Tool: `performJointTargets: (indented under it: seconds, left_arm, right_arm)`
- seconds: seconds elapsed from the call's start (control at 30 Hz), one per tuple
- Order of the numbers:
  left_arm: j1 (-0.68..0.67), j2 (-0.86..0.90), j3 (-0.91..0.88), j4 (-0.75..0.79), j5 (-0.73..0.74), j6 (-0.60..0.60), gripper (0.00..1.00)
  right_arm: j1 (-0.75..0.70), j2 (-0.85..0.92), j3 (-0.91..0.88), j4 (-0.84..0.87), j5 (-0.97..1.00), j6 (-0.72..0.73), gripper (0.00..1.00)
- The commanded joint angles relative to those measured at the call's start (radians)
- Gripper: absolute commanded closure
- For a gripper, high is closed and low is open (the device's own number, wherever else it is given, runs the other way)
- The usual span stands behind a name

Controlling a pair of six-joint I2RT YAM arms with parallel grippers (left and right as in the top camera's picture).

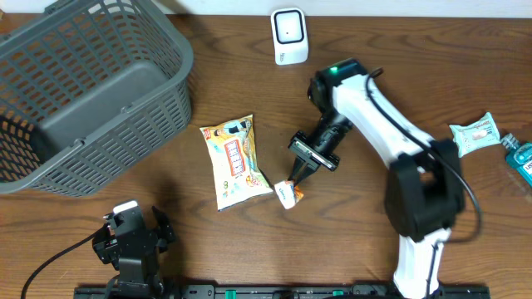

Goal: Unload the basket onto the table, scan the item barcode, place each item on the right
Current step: 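Carry the tissue pack toward the right side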

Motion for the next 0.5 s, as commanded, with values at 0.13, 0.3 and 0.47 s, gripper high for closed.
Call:
performJointTargets:
  seconds: [0.13,0.3,0.47]
  left_arm:
    - [-0.002,-0.006,-0.019,-0.043,-0.002,-0.009,0.0]
    - [-0.002,-0.006,-0.019,-0.043,-0.002,-0.009,0.0]
    - [-0.002,-0.006,-0.019,-0.043,-0.002,-0.009,0.0]
  right_arm:
    - [0.012,-0.351,0.002,0.0,0.365,0.52,0.99]
    - [0.034,-0.537,0.002,0.008,0.716,0.779,0.99]
    - [0.101,-0.612,0.002,0.045,1.017,0.725,0.99]
